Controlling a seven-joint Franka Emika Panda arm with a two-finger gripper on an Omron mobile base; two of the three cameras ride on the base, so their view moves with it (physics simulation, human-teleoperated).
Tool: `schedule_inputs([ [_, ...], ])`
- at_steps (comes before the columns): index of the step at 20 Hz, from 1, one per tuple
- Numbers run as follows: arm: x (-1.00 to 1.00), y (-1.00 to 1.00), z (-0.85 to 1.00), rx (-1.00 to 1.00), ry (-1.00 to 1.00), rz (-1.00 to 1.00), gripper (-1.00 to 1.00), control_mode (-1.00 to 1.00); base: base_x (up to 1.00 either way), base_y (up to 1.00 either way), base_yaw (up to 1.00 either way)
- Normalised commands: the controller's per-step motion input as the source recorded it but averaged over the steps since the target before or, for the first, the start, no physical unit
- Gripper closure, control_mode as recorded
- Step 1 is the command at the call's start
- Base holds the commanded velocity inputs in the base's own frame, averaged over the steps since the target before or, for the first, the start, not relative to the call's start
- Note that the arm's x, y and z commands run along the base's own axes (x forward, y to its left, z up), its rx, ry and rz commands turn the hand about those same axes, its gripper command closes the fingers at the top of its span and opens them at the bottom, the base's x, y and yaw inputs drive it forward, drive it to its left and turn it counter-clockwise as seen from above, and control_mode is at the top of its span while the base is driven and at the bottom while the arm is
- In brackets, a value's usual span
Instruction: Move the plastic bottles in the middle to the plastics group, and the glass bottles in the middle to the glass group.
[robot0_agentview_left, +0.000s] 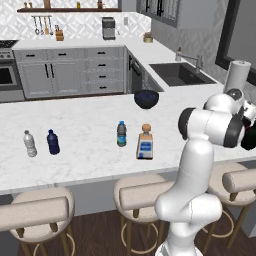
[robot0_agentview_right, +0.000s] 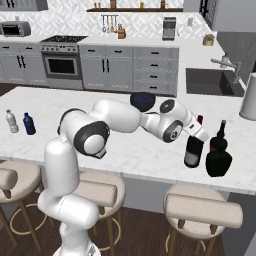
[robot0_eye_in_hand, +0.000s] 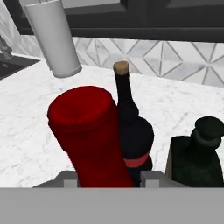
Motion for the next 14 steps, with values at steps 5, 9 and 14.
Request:
schedule_inputs([
  [5, -0.12, 0.3, 0.1, 0.01, -0.04, 0.0, -1.0, -1.0, 0.0, 0.0, 0.0],
  [9, -0.03, 0.35, 0.21, 0.0, -0.08, 0.0, -1.0, -1.0, 0.0, 0.0, 0.0],
  [14, -0.07, 0.36, 0.17, 0.0, -0.08, 0.0, -1.0, -1.0, 0.0, 0.0, 0.0],
])
